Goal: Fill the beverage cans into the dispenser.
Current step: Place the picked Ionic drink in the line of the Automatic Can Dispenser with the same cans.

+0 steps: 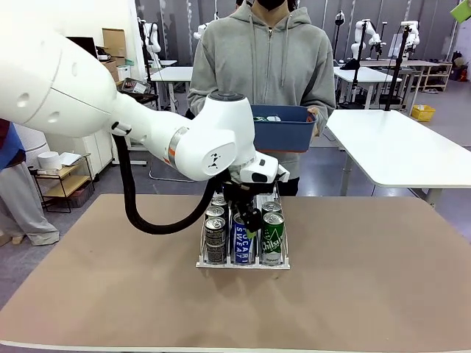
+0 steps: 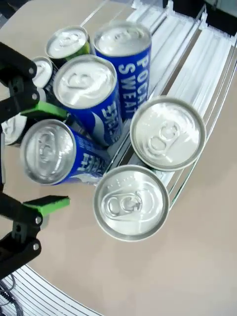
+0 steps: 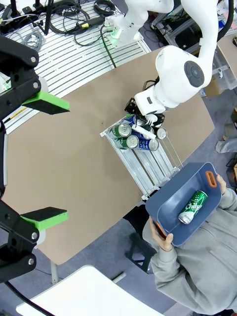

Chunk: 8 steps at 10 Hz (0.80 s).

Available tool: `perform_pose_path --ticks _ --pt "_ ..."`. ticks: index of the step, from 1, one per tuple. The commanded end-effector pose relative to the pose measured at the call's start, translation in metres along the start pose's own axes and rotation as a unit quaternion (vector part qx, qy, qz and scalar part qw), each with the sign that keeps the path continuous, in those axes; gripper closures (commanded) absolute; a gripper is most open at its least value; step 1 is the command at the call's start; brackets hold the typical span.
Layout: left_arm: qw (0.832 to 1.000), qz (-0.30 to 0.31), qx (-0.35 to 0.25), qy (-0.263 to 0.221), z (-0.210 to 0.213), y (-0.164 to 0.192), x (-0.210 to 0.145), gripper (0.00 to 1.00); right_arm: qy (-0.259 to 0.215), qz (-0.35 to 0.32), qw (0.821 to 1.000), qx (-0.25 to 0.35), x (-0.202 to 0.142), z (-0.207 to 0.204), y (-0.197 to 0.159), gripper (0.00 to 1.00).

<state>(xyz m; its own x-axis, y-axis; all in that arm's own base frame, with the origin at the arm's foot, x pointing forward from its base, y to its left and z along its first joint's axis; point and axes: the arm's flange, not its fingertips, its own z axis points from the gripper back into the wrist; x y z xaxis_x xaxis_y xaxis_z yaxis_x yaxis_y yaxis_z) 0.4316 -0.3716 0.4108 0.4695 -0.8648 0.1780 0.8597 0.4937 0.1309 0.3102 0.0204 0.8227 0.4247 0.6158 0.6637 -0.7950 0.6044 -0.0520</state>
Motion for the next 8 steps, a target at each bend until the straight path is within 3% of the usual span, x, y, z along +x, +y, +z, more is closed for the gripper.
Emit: perform_pose_path --ticks 1,2,5,8 --pt "0.999 0.011 0.037 -0.008 0.018 -0.007 -0.01 0.19 -0.011 0.0 1.0 0.007 -0.003 -0.003 0.003 0.0" --pt "0.999 0.011 0.043 -0.014 0.023 -0.013 -0.009 0.0 -0.011 0.0 1.0 0.007 -0.003 -0.003 0.003 0.0" --pt "0.997 0.024 0.055 -0.039 0.03 -0.022 -0.009 0.0 -0.011 0.0 1.0 0.007 -0.003 -0.003 0.003 0.0" --pt "0.999 0.004 0.037 -0.019 0.034 -0.012 -0.003 0.0 -0.011 0.0 1.0 0.007 -0.003 -0.003 0.003 0.0"
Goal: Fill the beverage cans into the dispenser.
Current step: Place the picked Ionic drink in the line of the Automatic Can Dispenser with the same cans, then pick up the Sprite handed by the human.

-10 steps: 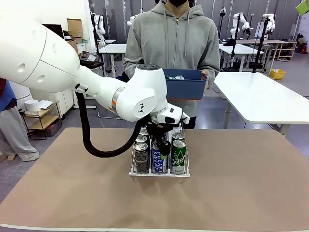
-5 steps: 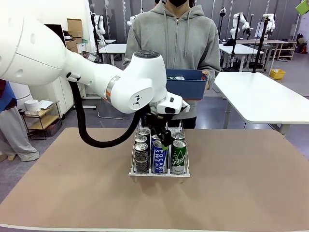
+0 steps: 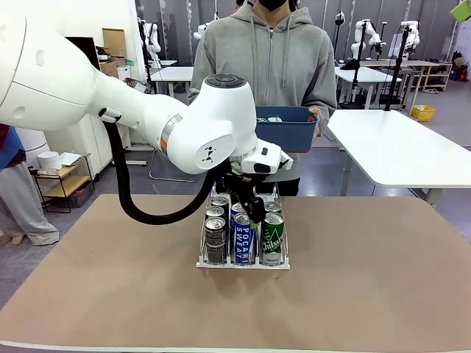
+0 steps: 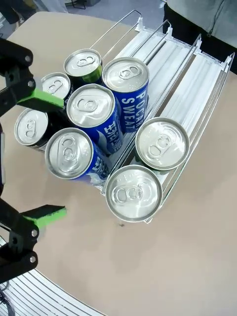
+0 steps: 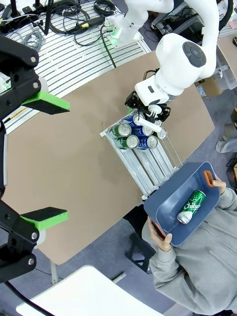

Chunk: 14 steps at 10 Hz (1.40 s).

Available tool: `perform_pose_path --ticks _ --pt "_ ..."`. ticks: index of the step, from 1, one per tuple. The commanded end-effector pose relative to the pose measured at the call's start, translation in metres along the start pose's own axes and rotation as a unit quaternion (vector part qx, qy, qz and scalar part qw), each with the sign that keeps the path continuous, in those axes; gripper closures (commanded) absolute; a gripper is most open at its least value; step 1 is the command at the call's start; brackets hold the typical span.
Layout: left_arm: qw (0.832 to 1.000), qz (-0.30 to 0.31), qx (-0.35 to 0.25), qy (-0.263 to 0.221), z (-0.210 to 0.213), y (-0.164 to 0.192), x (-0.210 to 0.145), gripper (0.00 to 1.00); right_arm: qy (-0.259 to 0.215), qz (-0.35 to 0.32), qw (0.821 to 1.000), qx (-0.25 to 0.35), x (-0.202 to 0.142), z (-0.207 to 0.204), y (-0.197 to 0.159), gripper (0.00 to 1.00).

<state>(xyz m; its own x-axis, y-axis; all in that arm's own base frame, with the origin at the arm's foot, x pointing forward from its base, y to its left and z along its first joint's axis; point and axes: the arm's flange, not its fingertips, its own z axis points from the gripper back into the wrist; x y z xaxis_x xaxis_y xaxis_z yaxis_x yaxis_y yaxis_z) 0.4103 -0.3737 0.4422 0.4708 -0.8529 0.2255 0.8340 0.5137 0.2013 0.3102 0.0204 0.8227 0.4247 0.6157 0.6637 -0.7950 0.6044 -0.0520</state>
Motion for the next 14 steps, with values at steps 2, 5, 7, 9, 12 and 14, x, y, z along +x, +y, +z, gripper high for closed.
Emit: perform_pose_path --ticks 2,5,7,9,12,14 --pt "1.0 -0.004 -0.002 0.004 -0.001 0.004 0.0 0.0 -0.011 0.0 1.0 0.007 -0.003 -0.003 0.003 0.0" --pt "1.0 -0.004 -0.002 0.004 -0.001 0.004 0.0 0.0 -0.011 0.0 1.0 0.007 -0.003 -0.003 0.003 0.0" --pt "1.0 -0.004 -0.002 0.004 -0.001 0.004 0.0 0.0 -0.011 0.0 1.0 0.007 -0.003 -0.003 0.003 0.0" --pt "1.0 -0.004 -0.002 0.004 -0.001 0.004 0.0 0.0 -0.011 0.0 1.0 0.007 -0.003 -0.003 0.003 0.0" --pt "1.0 -0.004 -0.002 0.004 -0.001 0.004 0.0 0.0 -0.011 0.0 1.0 0.007 -0.003 -0.003 0.003 0.0" --pt "1.0 0.012 -0.005 -0.015 0.022 0.002 -0.012 0.0 -0.011 0.0 1.0 0.007 -0.003 -0.003 0.003 0.0"
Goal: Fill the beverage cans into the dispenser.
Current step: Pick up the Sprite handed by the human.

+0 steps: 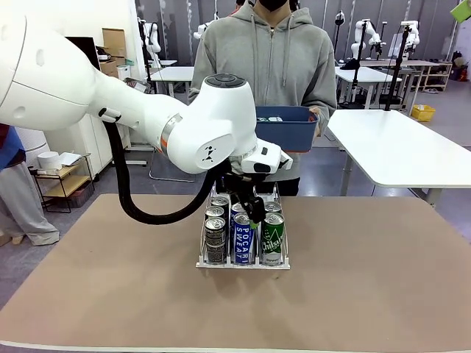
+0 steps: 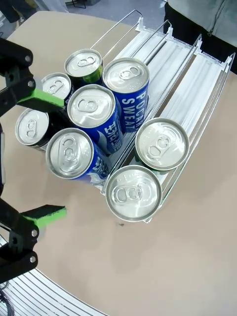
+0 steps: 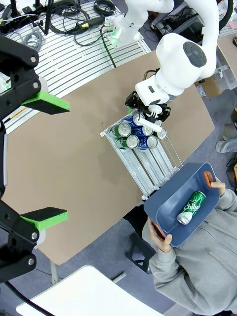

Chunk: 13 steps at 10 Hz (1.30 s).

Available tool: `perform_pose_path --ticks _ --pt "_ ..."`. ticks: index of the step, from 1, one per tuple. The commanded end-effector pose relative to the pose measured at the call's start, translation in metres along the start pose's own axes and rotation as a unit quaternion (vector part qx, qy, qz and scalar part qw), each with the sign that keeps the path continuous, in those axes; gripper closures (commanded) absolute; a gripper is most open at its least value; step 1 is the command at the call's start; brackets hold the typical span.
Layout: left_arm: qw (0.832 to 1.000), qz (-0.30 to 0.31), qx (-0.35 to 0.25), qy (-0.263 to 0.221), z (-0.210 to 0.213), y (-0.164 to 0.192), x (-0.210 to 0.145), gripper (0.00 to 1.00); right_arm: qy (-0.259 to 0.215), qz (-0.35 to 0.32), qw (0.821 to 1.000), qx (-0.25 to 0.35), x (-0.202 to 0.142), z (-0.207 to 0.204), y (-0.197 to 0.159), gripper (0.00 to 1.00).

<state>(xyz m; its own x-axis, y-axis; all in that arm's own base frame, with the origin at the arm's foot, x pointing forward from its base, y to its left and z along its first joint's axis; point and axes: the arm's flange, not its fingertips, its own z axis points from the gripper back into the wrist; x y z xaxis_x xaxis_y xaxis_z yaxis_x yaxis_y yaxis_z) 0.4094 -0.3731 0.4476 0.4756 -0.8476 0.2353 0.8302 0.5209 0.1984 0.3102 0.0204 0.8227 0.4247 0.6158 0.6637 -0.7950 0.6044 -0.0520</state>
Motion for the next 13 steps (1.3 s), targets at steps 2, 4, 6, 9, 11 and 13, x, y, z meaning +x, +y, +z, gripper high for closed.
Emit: perform_pose_path --ticks 2,4,6,9,11,13 --pt "0.999 -0.007 0.019 -0.03 0.077 0.025 -0.039 0.0 -0.011 0.0 1.0 0.007 -0.003 -0.003 0.003 0.0" --pt "0.997 0.022 0.033 -0.07 0.142 0.05 -0.06 0.0 -0.011 0.0 1.0 0.007 -0.003 -0.003 0.003 0.0" --pt "0.992 0.033 0.038 -0.113 0.219 0.076 -0.085 0.0 -0.011 0.0 1.0 0.007 -0.003 -0.003 0.003 0.0" --pt "0.983 0.037 0.037 -0.176 0.302 0.107 -0.109 0.0 -0.011 0.0 1.0 0.007 -0.003 -0.003 0.003 0.0" --pt "0.972 0.068 0.043 -0.22 0.333 0.112 -0.129 0.0 -0.011 0.0 1.0 0.007 -0.003 -0.003 0.003 0.0" --pt "0.976 0.069 0.062 -0.197 0.335 0.114 -0.122 0.0 -0.011 0.0 1.0 0.007 -0.003 -0.003 0.003 0.0"
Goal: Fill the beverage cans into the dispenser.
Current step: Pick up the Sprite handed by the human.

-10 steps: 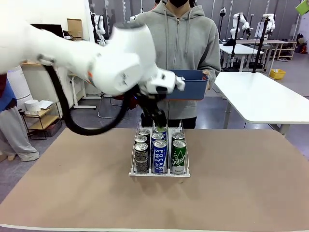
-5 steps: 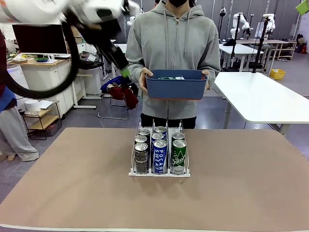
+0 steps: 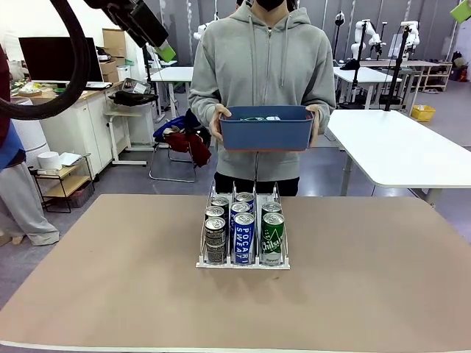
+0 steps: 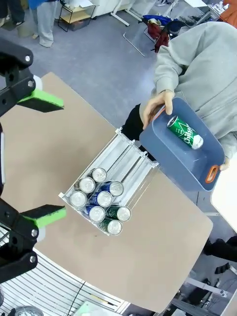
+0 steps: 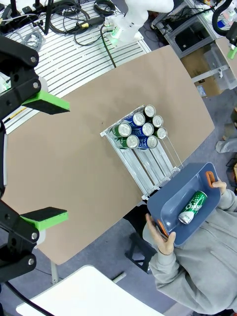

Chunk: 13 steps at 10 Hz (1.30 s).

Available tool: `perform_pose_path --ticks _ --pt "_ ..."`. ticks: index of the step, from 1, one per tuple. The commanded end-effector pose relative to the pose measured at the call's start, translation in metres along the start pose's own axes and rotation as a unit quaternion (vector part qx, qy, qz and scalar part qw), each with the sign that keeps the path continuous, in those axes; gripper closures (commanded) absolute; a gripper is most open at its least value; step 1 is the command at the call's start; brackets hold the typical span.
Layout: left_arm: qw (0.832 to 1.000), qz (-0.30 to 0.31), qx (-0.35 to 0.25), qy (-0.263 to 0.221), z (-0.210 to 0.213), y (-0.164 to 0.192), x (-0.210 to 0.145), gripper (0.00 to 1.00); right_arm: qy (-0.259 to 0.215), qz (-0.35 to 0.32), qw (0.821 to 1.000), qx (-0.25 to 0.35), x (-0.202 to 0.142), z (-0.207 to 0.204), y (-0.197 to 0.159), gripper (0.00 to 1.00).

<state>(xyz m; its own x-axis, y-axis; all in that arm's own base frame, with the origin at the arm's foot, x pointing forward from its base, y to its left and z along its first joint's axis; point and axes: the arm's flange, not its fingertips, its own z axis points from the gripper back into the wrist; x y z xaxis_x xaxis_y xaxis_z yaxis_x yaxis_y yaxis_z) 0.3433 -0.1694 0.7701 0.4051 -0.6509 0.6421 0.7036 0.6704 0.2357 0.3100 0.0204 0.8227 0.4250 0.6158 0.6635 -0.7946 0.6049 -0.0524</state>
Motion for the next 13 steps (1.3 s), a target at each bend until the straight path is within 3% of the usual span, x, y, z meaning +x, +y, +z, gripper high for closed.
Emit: perform_pose_path --ticks 1,5,6,7,10,13 --pt "1.0 -0.01 -0.001 0.018 -0.013 -0.003 0.0 0.0 -0.011 0.0 1.0 0.007 -0.003 -0.003 0.003 0.0" --pt "1.0 -0.006 -0.005 0.011 -0.013 -0.006 0.003 0.0 -0.011 0.0 1.0 0.007 -0.003 -0.003 0.003 0.0" --pt "0.999 0.018 -0.032 -0.025 0.005 0.011 0.006 0.0 -0.011 0.0 1.0 0.007 -0.003 -0.003 0.003 0.0" --pt "0.998 0.029 -0.047 -0.03 0.02 0.022 0.007 0.0 -0.011 0.0 1.0 0.007 -0.003 -0.003 0.003 0.0" --pt "0.998 0.031 -0.036 -0.044 0.056 0.045 0.019 0.0 -0.011 0.0 1.0 0.007 -0.003 -0.003 0.003 0.0" --pt "0.998 0.018 -0.017 -0.052 0.068 0.045 0.031 0.0 -0.011 0.0 1.0 0.007 -0.003 -0.003 0.003 0.0"
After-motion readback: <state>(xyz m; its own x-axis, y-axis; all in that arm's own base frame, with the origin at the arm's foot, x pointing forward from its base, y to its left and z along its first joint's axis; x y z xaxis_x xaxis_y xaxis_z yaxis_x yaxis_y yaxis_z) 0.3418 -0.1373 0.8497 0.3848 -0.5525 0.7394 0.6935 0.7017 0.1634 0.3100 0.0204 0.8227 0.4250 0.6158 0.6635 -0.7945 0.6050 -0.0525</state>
